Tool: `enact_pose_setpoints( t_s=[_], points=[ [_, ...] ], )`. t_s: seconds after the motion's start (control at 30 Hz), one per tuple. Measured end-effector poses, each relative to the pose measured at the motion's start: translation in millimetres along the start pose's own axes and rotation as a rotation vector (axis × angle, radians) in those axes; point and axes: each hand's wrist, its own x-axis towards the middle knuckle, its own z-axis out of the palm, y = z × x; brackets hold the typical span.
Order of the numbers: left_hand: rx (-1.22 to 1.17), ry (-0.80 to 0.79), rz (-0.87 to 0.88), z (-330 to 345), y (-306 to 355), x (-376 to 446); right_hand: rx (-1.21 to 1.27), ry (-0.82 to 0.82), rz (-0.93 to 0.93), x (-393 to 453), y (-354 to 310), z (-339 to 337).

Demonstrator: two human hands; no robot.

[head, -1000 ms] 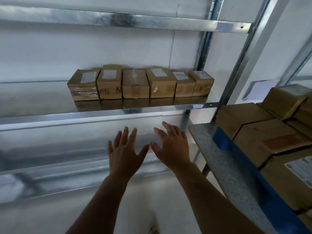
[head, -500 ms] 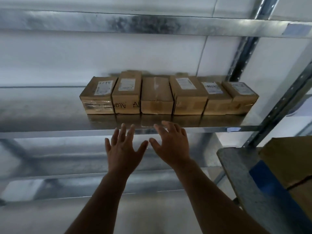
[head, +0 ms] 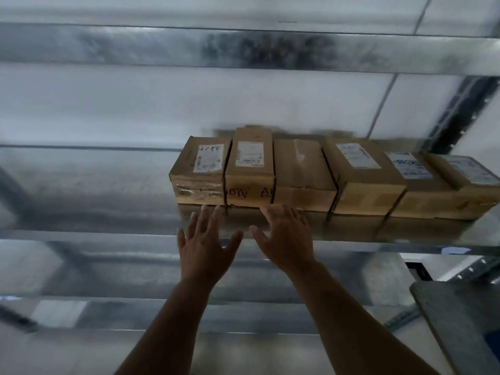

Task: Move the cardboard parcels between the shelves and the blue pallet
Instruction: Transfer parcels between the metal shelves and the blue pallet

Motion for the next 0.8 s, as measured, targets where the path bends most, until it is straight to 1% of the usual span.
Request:
enact_pose_setpoints(
  t_s=[0.13,0.33,0.5,0.63,0.7,0.8],
  points=[
    [-0.012,0.001,0.006,-14.1,-37.3,47.8,0.097,0.021,0.057,46.1,-29.8,22.5],
    [-0.091,-0.013,0.019,-34.4,-91.5,124.0,0.109,0.03,0.135,111.7,-69.4,55.2],
    [-0.214,-0.108,-0.06,-35.2,-115.4,180.8,0.043,0.076,0.252,142.0,-86.2,74.7],
    [-0.408,-0.235,-0.017,-32.3,-126.5,204.2,0.005,0.097,0.364,148.4,-97.3,85.5],
    [-0.453,-0.224,-0.034,-34.7,-134.3,209.5,0.029,0.107,0.376,150.3,-105.3,88.3],
    [-0.415,-0.145,-0.078,-40.7,-152.2,212.3,0.098,0.114,0.387,150.9,-118.4,91.4]
  ],
)
